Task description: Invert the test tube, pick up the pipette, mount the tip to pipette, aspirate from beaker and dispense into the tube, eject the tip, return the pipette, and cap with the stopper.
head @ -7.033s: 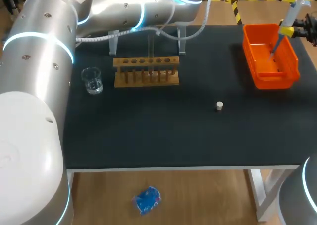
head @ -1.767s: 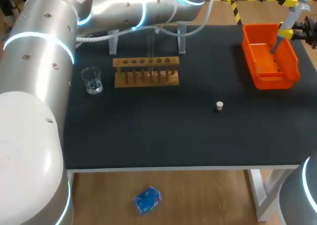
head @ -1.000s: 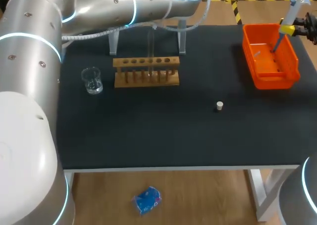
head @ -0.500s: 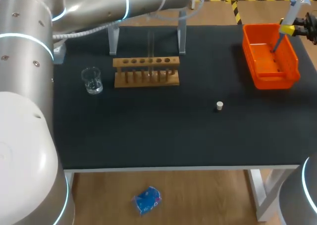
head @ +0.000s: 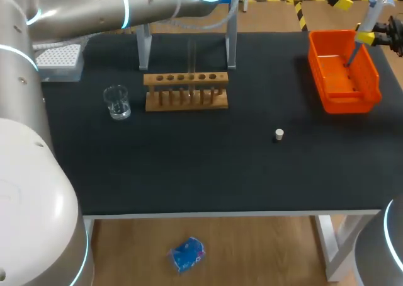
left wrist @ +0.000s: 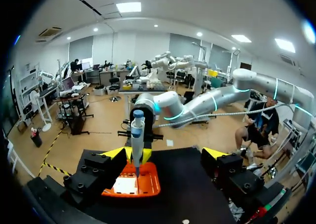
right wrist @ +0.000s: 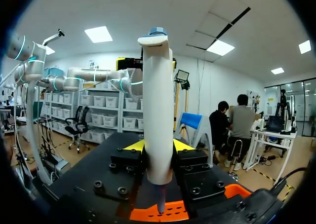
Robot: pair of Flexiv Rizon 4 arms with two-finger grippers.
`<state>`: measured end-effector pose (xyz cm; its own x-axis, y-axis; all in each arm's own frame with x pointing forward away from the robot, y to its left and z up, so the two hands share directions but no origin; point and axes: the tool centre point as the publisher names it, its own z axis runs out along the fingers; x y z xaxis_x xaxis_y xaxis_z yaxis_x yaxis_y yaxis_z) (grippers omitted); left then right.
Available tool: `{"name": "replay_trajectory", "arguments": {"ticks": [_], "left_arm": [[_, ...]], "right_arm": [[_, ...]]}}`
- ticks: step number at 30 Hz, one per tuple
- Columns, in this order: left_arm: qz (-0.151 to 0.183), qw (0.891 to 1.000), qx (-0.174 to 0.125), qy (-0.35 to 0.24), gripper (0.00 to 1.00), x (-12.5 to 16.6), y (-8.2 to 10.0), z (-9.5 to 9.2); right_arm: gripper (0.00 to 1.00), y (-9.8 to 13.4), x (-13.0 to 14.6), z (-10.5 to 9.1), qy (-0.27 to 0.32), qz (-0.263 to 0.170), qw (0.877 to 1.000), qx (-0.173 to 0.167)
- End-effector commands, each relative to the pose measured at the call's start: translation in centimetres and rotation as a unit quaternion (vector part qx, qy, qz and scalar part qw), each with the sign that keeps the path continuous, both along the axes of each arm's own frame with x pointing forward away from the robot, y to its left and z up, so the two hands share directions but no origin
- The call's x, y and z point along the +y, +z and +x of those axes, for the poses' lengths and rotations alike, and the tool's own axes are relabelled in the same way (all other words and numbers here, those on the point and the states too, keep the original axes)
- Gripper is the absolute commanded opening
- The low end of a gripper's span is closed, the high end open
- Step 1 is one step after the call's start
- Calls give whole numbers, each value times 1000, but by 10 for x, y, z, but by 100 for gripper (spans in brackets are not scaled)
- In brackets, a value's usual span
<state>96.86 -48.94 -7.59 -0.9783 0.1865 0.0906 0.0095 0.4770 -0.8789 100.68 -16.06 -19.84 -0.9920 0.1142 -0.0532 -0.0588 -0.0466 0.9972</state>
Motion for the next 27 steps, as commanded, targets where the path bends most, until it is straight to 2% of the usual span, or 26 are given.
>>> {"name": "replay_trajectory", "arguments": {"ticks": [1,4,27], "left_arm": [[-9,998,-23,55,100,29,-2,-39],[-8,998,-20,66,100,38,-5,-50],[-9,997,-24,68,100,39,-6,-51]], "right_arm": [[0,1,0,1,1,-1,1000,0],[0,1,0,1,1,-1,1000,0],[0,1,0,1,1,-1,1000,0]]}}
